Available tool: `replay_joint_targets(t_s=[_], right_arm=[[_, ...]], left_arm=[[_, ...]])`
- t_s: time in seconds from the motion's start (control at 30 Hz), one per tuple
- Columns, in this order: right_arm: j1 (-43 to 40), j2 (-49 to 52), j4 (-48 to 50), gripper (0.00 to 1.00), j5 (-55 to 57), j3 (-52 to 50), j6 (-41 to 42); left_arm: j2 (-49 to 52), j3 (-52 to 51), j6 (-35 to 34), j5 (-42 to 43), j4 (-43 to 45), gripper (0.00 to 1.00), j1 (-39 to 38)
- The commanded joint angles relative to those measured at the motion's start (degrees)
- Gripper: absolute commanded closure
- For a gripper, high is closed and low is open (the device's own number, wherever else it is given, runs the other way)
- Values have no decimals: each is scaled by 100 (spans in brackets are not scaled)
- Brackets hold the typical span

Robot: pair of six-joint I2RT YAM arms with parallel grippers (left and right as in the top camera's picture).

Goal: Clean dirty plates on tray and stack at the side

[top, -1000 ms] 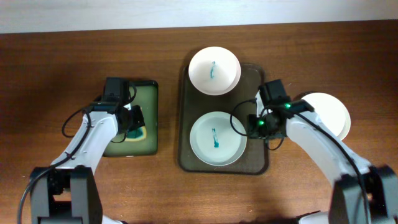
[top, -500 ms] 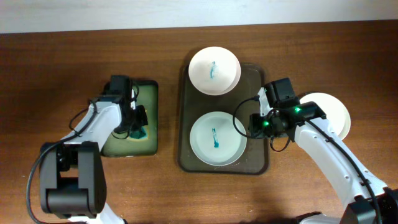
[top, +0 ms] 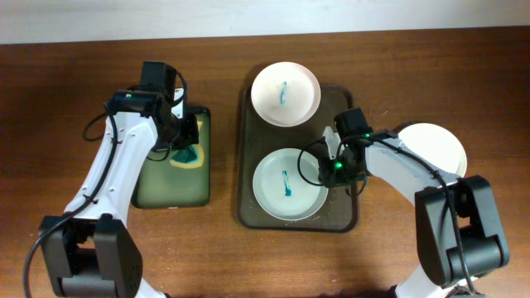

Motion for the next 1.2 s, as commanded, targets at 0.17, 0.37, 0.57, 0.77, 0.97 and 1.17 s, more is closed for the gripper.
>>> replay_joint_targets(t_s=[0.17,0.37,0.57,0.77,0.97,1.17], right_arm=[[-7,267,116,96,868,-74,1414],[-7,267,133,96,844,-74,1716],[-4,267,133,96,745,-74,1733],[-2,267,129,96,713,-74,1731],[-2,267,129,96,715,-74,1731],[-2,267,133,96,715,-74,1731]], left_arm=[[-151,28,-240,706,341,100,-1034],[459,-256,-1377,1222,1141,100,-2146],[1805,-256,-1759,1982,1950,100,-2839],[2251,13,-1759,470,1510,100,-2820],[2251,540,-1694,-1652,387,100,-2511],[2623,527,-1539,2216,1510,100,-2944]])
